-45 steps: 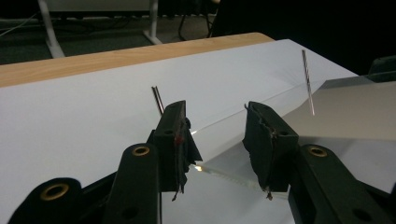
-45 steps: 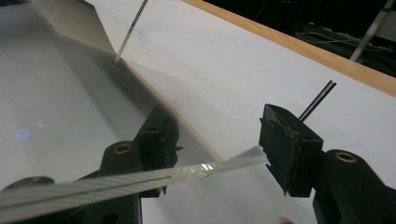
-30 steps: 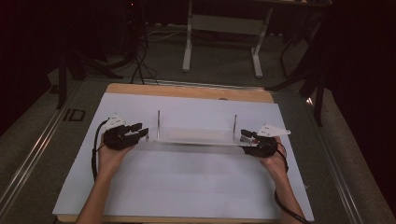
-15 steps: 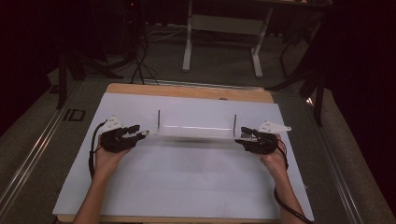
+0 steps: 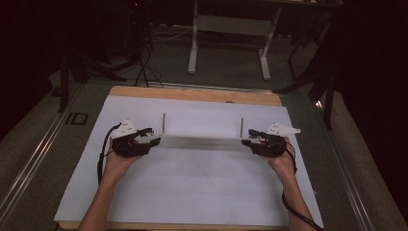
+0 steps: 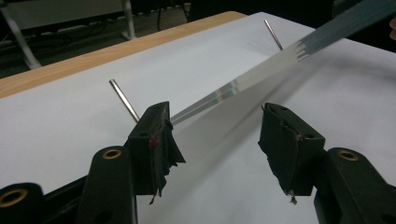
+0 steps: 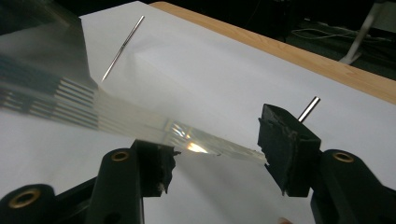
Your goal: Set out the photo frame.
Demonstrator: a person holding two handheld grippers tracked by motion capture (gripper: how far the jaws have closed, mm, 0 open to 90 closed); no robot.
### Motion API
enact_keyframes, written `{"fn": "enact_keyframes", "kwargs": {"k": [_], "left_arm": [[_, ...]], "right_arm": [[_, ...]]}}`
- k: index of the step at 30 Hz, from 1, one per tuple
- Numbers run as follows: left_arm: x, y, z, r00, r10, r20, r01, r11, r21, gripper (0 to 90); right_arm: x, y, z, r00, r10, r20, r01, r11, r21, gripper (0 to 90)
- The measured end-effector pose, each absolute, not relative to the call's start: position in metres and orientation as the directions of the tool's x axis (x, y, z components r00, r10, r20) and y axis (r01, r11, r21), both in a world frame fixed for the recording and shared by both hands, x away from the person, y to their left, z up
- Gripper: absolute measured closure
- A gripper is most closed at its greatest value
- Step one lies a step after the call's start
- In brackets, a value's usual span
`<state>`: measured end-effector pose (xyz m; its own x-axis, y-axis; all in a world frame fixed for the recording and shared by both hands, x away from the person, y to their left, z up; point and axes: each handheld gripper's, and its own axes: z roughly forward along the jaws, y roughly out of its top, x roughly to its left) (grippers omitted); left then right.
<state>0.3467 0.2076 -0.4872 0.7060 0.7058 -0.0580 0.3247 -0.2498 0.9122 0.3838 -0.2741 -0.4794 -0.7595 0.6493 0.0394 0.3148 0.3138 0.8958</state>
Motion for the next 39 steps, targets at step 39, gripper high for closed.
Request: {"fn": "enact_keyframes", "kwargs": {"k": [39], "left_arm": [[0.367, 0.187, -0.482, 0.694, 0.720, -0.013, 0.255, -0.229, 0.939, 46.6]], "right_arm": [[0.391, -0.274, -0.477, -0.734, 0.676, 0.067, 0.317, 0.255, 0.913, 47.1]]}}
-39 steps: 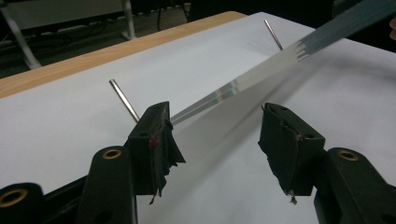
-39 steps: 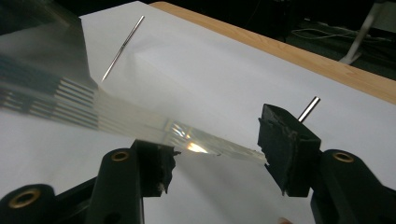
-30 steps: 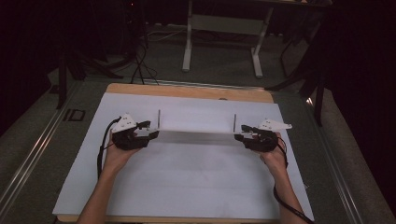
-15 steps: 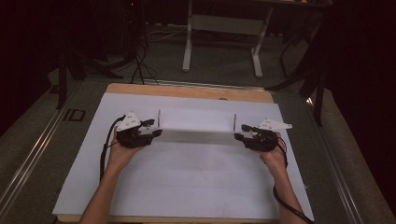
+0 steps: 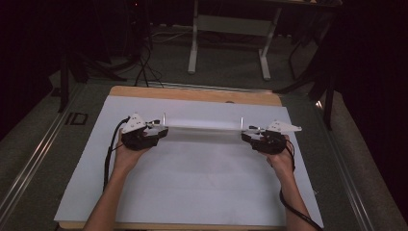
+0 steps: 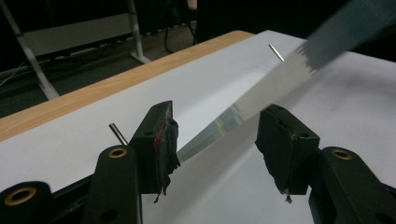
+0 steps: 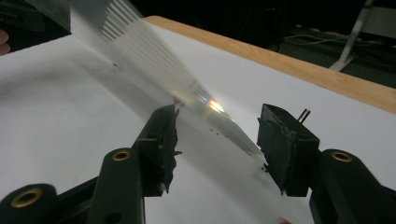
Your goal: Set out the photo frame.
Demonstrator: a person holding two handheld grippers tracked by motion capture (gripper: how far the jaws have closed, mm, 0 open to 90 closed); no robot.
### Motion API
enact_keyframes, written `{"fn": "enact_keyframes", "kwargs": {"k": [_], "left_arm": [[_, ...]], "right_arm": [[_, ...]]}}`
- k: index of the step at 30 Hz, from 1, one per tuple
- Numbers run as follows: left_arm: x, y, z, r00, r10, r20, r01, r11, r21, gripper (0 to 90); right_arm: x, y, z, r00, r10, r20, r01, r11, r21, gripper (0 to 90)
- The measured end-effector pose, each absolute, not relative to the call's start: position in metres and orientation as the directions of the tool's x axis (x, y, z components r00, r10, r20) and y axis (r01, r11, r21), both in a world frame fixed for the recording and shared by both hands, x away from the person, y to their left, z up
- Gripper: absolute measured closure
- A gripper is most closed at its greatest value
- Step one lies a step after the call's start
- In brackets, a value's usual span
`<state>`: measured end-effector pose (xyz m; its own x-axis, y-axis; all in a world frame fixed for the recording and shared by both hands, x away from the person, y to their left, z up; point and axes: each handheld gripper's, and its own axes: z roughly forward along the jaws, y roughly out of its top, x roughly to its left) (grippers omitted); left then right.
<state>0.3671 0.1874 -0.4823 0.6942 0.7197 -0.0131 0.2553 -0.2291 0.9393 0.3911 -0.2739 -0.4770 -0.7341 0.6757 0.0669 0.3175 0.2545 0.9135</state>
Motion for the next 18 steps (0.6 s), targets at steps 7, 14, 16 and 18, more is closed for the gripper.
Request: {"fn": "enact_keyframes", "kwargs": {"k": [7, 14, 16, 18], "left_arm": [[0.3707, 0.1860, -0.4803, 0.679, 0.734, -0.017, 0.258, -0.217, 0.941, 46.7], [0.3734, 0.1854, -0.4807, 0.669, 0.743, -0.019, 0.253, -0.204, 0.946, 46.9], [0.3745, 0.1852, -0.4799, 0.667, 0.745, -0.015, 0.253, -0.208, 0.945, 47.2], [0.3759, 0.1847, -0.4788, 0.664, 0.748, -0.009, 0.254, -0.213, 0.943, 47.9]], "right_arm": [[0.3937, -0.2720, -0.4755, -0.715, 0.696, 0.064, 0.314, 0.238, 0.919, 47.7], [0.3945, -0.2711, -0.4760, -0.705, 0.706, 0.062, 0.307, 0.224, 0.925, 48.0], [0.3953, -0.2707, -0.4755, -0.703, 0.708, 0.058, 0.304, 0.226, 0.925, 48.4], [0.3961, -0.2694, -0.4743, -0.696, 0.716, 0.042, 0.297, 0.233, 0.926, 49.1]]}}
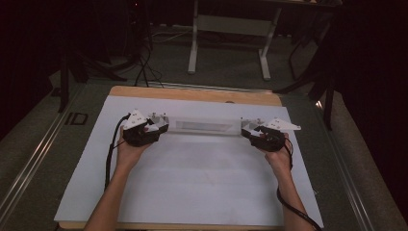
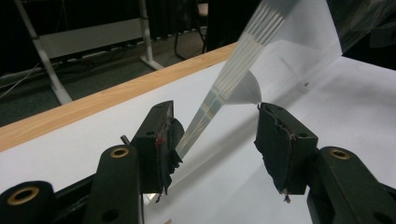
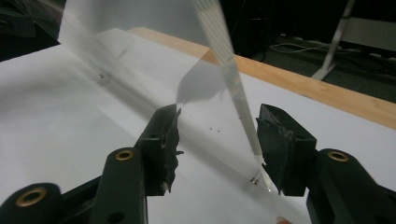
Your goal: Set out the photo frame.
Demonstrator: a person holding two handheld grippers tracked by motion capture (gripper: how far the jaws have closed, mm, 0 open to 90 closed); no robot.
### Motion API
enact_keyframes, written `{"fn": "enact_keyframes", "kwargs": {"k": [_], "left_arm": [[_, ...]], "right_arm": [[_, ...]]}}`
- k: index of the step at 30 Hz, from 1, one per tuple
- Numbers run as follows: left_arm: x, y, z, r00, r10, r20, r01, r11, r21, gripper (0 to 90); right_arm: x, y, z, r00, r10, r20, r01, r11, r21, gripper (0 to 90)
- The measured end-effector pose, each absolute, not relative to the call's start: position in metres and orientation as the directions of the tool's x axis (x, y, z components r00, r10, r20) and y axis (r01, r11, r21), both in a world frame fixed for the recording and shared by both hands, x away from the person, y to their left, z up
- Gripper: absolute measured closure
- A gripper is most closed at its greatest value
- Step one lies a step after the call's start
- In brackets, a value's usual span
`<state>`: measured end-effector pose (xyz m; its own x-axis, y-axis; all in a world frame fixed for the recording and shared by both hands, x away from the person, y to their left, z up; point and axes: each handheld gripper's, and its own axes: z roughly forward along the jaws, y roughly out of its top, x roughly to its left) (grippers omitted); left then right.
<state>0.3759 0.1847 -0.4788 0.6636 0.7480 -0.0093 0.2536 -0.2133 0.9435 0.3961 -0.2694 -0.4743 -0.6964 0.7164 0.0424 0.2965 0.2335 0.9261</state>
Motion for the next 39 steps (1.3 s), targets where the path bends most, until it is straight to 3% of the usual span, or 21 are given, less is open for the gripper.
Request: {"fn": "enact_keyframes", "kwargs": {"k": [39], "left_arm": [[0.395, 0.171, -0.472, 0.554, 0.832, 0.032, 0.239, -0.196, 0.951, 48.1]], "right_arm": [[0.415, -0.255, -0.465, -0.624, 0.778, -0.073, 0.263, 0.297, 0.918, 54.2]]}}
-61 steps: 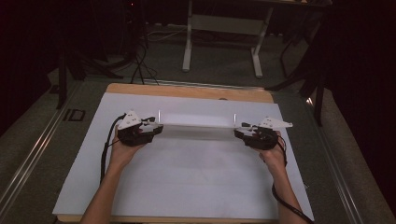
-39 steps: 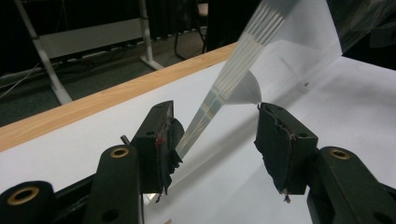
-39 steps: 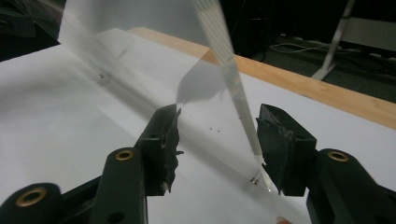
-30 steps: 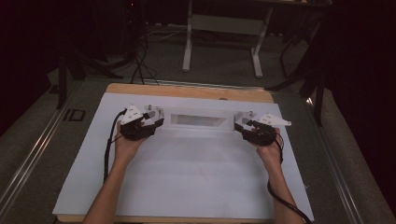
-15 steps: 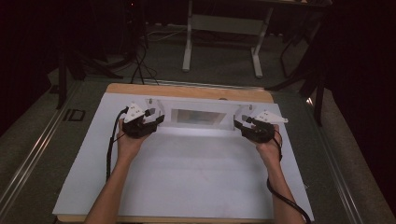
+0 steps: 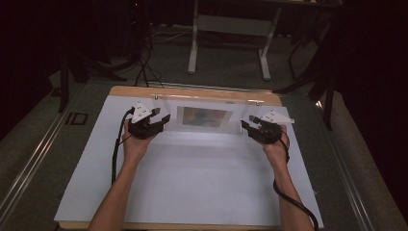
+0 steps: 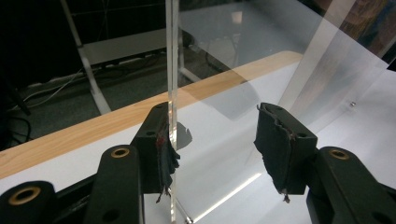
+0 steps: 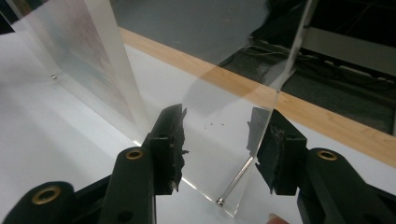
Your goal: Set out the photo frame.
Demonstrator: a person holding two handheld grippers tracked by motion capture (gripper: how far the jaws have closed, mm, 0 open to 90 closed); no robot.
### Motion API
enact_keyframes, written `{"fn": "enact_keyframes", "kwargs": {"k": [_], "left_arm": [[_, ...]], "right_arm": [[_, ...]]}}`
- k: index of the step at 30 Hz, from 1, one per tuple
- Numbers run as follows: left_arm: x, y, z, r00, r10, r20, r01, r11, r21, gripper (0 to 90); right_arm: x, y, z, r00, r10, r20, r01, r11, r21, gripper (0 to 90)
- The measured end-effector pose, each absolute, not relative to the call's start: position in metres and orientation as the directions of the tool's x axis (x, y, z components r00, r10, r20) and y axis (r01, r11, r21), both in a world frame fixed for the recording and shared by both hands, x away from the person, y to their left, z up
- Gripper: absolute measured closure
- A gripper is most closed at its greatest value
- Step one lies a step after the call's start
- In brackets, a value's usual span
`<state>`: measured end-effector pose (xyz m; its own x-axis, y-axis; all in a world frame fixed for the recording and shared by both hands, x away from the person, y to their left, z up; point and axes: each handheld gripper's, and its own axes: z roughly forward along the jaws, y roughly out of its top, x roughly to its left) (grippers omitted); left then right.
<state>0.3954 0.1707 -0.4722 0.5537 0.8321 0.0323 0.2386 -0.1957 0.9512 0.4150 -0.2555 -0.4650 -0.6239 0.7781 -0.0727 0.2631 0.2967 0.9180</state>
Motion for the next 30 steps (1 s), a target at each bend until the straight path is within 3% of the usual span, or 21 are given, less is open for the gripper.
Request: {"fn": "enact_keyframes", "kwargs": {"k": [12, 25, 30], "left_arm": [[0.391, 0.171, -0.465, 0.552, 0.833, 0.034, 0.249, -0.204, 0.947, 48.5], [0.372, 0.184, -0.461, 0.550, 0.831, -0.088, 0.329, -0.118, 0.937, 50.0], [0.365, 0.186, -0.459, 0.549, 0.830, -0.097, 0.350, -0.123, 0.929, 50.2]], "right_arm": [[0.410, -0.253, -0.461, -0.619, 0.783, -0.065, 0.280, 0.297, 0.913, 54.1], [0.391, -0.249, -0.453, -0.646, 0.764, -0.008, 0.306, 0.268, 0.913, 54.1], [0.385, -0.248, -0.456, -0.652, 0.758, 0.009, 0.318, 0.262, 0.911, 54.1]]}}
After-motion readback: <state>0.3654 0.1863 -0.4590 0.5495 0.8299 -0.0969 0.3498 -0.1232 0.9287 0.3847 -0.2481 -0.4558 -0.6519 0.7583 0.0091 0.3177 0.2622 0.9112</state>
